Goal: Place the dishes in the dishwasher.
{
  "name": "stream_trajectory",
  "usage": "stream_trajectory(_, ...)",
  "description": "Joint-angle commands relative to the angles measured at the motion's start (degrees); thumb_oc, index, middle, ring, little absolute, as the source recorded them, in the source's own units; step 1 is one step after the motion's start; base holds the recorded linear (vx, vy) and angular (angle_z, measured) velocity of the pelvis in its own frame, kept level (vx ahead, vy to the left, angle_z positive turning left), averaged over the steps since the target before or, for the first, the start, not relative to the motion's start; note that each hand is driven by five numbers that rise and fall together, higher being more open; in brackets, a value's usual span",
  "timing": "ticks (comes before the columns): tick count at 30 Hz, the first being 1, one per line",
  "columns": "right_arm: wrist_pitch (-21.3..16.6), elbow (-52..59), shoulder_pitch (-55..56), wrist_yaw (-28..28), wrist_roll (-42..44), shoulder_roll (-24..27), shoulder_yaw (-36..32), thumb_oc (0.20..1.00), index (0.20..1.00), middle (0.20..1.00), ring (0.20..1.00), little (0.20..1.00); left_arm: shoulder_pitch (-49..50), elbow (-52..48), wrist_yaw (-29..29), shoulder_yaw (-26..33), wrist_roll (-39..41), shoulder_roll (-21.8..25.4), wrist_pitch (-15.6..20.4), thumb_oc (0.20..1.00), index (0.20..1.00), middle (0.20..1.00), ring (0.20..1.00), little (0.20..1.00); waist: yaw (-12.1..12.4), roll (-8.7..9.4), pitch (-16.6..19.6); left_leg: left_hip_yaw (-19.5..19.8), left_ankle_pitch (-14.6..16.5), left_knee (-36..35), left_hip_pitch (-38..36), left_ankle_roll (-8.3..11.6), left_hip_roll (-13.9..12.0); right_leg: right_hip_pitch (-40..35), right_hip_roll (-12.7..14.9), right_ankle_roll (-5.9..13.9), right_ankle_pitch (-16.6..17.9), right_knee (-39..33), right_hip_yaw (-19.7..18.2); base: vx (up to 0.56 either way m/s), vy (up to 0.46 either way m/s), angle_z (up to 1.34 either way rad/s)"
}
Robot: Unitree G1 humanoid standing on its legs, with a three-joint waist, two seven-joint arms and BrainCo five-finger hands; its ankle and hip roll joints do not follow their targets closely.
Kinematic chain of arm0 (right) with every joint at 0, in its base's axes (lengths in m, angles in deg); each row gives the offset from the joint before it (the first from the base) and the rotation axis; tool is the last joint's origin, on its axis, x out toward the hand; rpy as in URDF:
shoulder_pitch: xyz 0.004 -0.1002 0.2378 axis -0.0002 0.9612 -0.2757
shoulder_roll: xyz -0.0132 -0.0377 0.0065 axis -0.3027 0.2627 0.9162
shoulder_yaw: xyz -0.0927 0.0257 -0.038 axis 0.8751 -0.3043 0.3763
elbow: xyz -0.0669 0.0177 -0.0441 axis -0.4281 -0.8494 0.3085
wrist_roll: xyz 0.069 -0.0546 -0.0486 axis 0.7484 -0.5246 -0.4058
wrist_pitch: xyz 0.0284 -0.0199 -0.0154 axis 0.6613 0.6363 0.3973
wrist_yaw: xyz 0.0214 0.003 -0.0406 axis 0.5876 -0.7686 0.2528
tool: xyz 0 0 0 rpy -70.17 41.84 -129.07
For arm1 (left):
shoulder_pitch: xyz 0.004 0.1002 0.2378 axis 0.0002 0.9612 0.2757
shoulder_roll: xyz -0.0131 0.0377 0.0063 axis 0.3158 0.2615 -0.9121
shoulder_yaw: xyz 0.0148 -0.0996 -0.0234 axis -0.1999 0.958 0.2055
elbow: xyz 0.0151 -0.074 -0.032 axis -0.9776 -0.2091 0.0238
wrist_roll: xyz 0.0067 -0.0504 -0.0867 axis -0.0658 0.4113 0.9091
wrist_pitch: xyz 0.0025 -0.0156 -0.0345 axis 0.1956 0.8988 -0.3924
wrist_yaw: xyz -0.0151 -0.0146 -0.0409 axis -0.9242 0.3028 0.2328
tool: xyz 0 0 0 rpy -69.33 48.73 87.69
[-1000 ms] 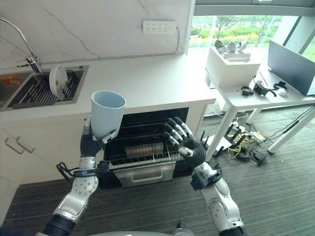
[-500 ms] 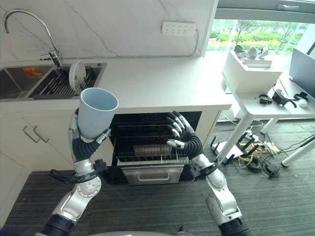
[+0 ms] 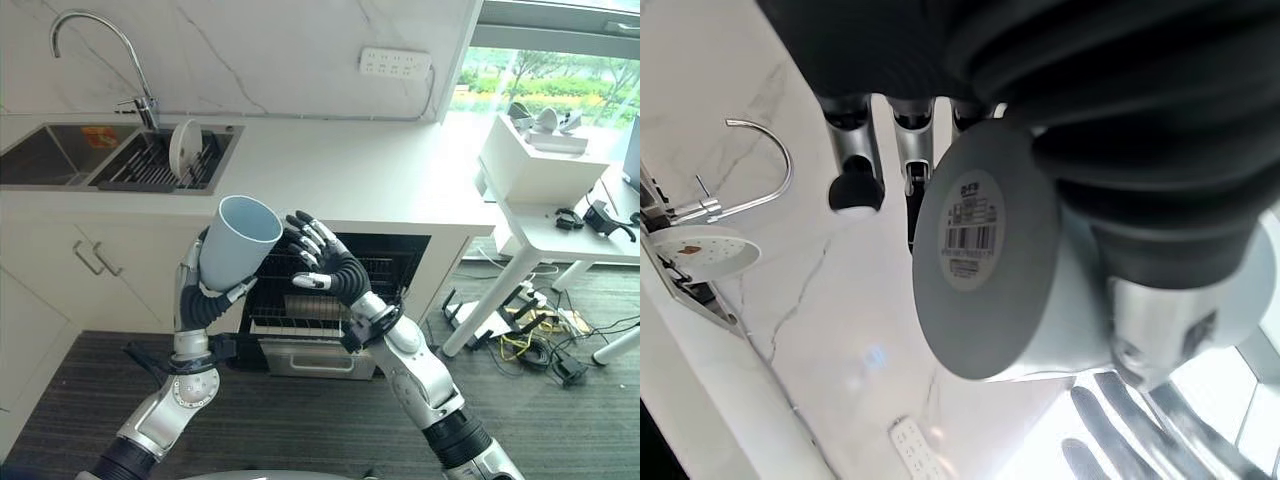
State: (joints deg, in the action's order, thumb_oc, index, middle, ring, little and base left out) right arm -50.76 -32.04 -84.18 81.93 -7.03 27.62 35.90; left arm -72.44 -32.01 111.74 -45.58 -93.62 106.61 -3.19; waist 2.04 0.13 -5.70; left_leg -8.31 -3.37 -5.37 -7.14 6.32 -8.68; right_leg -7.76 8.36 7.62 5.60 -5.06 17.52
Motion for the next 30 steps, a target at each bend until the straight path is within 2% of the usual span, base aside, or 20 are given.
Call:
stream_trajectory(1,-1.78,1.4,-5.23,-1.67,3.21,-2.08,-0.86,1.0,1.0,1.0,1.0,1.0,-7.21,-1.58,-0.51,-2.43,-2.5,2.04,3.3,0.2,0.2,0.2,0.2,0.2,1.37,0.86,-0.95,-1.94,5.14,0.76,-1.55,-1.35,0.78,-1.81,1.26,0.97,-8.7,4.01,-0.44,-0.01,-0.007,0.05)
stream_trajectory(6,-0.53,-0.6,-7.54,-3.13,5.26,-2.83,-0.33,1.0,1.0,1.0,1.0,1.0,-8.58,-1.17,0.13,-4.05,-2.54,2.32,3.62,0.2,0.2,0.2,0.2,0.2,1.78,0.88,-1.0,-1.71,4.98,0.81,-1.57,-1.36,0.65,-2.02,1.23,0.85,-8.74,4.14,-0.31,0.0,0.0,0.02)
stream_trajectory(9,0.95,-1.42,-8.45,-2.79,9.54,-3.42,-0.04,1.0,1.0,1.0,1.0,1.0,-8.79,-0.87,0.54,-4.61,-3.05,2.42,3.93,0.2,0.2,0.2,0.2,0.2,2.06,0.85,-1.03,-1.53,4.9,0.78,-1.61,-1.3,0.53,-2.14,1.18,0.72,-8.8,4.21,-0.21,0.0,-0.002,0.03)
stream_trajectory(20,1.76,-3.95,-9.53,-3.18,11.8,-4.85,0.5,1.0,1.0,1.0,1.0,1.0,-9.31,-0.06,0.84,-5.74,-3.75,2.48,4.76,0.2,0.2,0.2,0.2,0.2,2.67,0.78,-1.06,-0.96,4.59,0.76,-1.4,-1.29,0.43,-2.36,1.06,0.46,-8.99,4.33,0.06,0.01,-0.004,0.04)
stream_trajectory(25,1.33,-4.1,-9.82,-2.73,11.0,-4.81,1.01,1.0,1.0,1.0,1.0,1.0,-9.49,0.28,0.16,-6.27,-2.74,2.71,4.09,0.2,0.2,0.2,0.2,0.2,2.75,0.72,-1.22,-0.81,4.48,0.91,-1.32,-1.4,0.48,-2.23,1.25,0.48,-9.06,4.76,0.03,0.0,0.0,0.0)
stream_trajectory(26,1.0,-4.04,-10.29,-2.76,10.27,-4.82,1.04,1.0,1.0,1.0,1.0,1.0,-9.46,0.49,-0.86,-6.46,-1.08,2.53,2.99,0.2,0.2,0.2,0.2,0.2,2.84,0.74,-1.34,-0.71,4.53,0.99,-1.33,-1.46,0.54,-2.2,1.25,0.46,-9.1,4.89,-0.04,0.0,0.0,0.0)
stream_trajectory(30,1.4,-3.46,-11.62,-4.91,10.2,-4.82,1.38,1.0,1.0,1.0,1.0,1.0,-9.21,1.38,-1.7,-7.0,-0.01,2.58,2.0,0.2,0.2,0.2,0.2,0.2,2.98,0.73,-1.61,-0.74,4.56,1.21,-1.45,-1.5,0.48,-2.12,1.22,0.36,-9.2,5.16,-0.28,0.01,-0.003,0.0)
